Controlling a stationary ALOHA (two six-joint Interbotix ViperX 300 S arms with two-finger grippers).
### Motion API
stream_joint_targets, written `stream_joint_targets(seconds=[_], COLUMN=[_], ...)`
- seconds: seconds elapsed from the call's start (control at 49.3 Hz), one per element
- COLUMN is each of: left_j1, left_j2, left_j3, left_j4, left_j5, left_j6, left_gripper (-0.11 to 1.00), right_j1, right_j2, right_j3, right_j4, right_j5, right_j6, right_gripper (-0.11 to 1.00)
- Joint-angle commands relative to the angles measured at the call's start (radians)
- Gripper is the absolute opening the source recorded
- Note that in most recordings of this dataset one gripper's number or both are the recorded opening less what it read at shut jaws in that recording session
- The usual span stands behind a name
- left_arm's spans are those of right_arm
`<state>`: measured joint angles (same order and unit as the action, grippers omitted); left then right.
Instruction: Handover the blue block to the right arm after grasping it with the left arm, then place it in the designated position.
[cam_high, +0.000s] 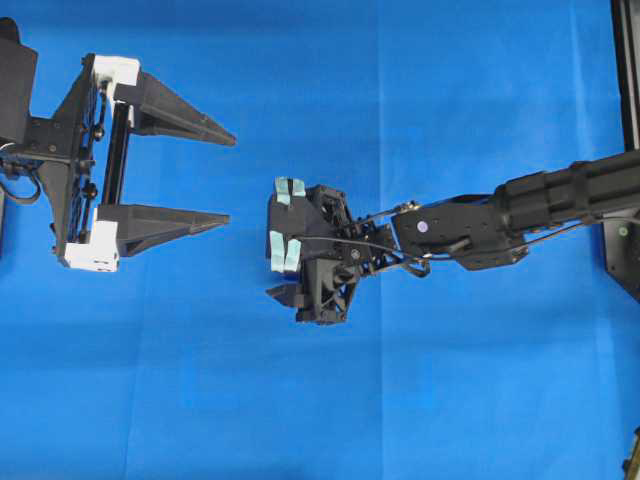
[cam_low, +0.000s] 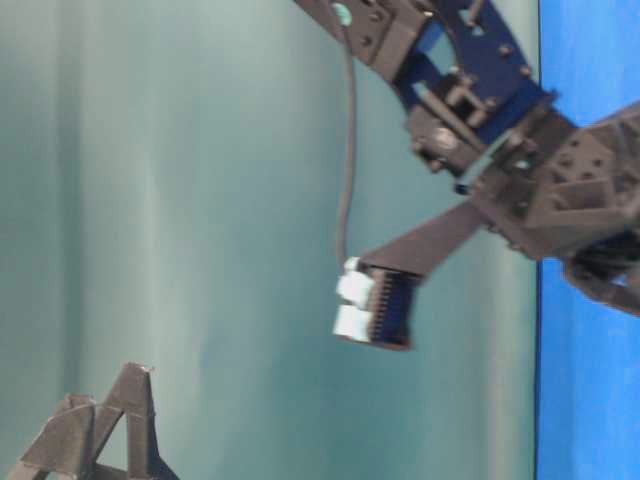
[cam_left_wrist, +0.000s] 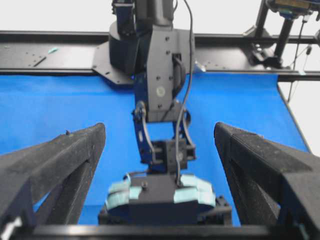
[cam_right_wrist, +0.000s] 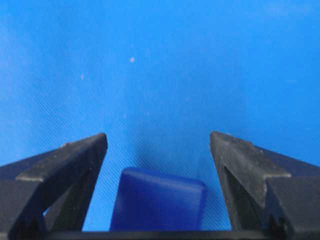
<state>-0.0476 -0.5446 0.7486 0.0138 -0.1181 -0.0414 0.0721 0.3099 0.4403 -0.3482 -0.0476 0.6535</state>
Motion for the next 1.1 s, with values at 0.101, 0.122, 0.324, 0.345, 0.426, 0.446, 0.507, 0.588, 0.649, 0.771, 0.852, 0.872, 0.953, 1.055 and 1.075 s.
stream_joint_targets(seconds=[0.101,0.122,0.324,0.345,0.426,0.446,0.507,0.588,0.649,0.771,0.852,0.872,0.953,1.055,1.075], left_j1=[0.002,0.003,0.002,0.002,0.002,0.003,0.003,0.003,0.003,0.003,0.003,0.003,0.003,0.002,0.002], left_j2=[-0.020,-0.020,-0.020,-0.020,-0.020,-0.020,-0.020,-0.020,-0.020,-0.020,-0.018,-0.020,-0.018,-0.018,-0.020], left_j3=[-0.018,-0.017,-0.017,-0.017,-0.018,-0.018,-0.017,-0.017,-0.017,-0.017,-0.018,-0.018,-0.018,-0.018,-0.018], left_j4=[0.002,0.002,0.002,0.002,0.002,0.002,0.002,0.002,0.002,0.002,0.002,0.002,0.002,0.002,0.002], left_j5=[-0.006,-0.006,-0.006,-0.006,-0.006,-0.006,-0.008,-0.008,-0.008,-0.008,-0.008,-0.008,-0.008,-0.009,-0.009], left_j6=[0.000,0.000,0.000,0.000,-0.002,0.000,0.000,-0.002,-0.002,0.000,0.002,0.002,0.003,0.005,0.005], left_gripper=[0.93,0.93,0.93,0.93,0.93,0.93,0.93,0.93,0.93,0.93,0.93,0.93,0.93,0.93,0.93], right_j1=[0.003,0.003,0.002,0.002,0.003,0.003,0.002,0.003,0.003,0.003,0.002,0.003,0.003,0.003,0.003], right_j2=[-0.161,-0.176,-0.337,-0.353,-0.413,-0.426,-0.472,-0.528,-0.571,-0.663,-0.712,-0.724,-0.767,-0.810,-0.816], right_j3=[0.015,0.018,0.055,0.058,0.072,0.077,0.086,0.097,0.104,0.123,0.137,0.141,0.156,0.175,0.178], right_j4=[0.002,0.002,-0.003,-0.003,-0.005,-0.005,-0.006,-0.009,-0.014,-0.029,-0.037,-0.040,-0.046,-0.048,-0.048], right_j5=[0.080,0.091,0.190,0.199,0.230,0.236,0.256,0.287,0.308,0.334,0.336,0.336,0.336,0.336,0.336], right_j6=[-0.002,-0.002,-0.003,-0.003,-0.003,-0.003,-0.005,-0.008,-0.008,-0.008,-0.008,-0.009,-0.008,-0.008,-0.008], right_gripper=[0.80,0.80,0.80,0.80,0.80,0.80,0.80,0.80,0.80,0.80,0.80,0.80,0.80,0.80,0.80])
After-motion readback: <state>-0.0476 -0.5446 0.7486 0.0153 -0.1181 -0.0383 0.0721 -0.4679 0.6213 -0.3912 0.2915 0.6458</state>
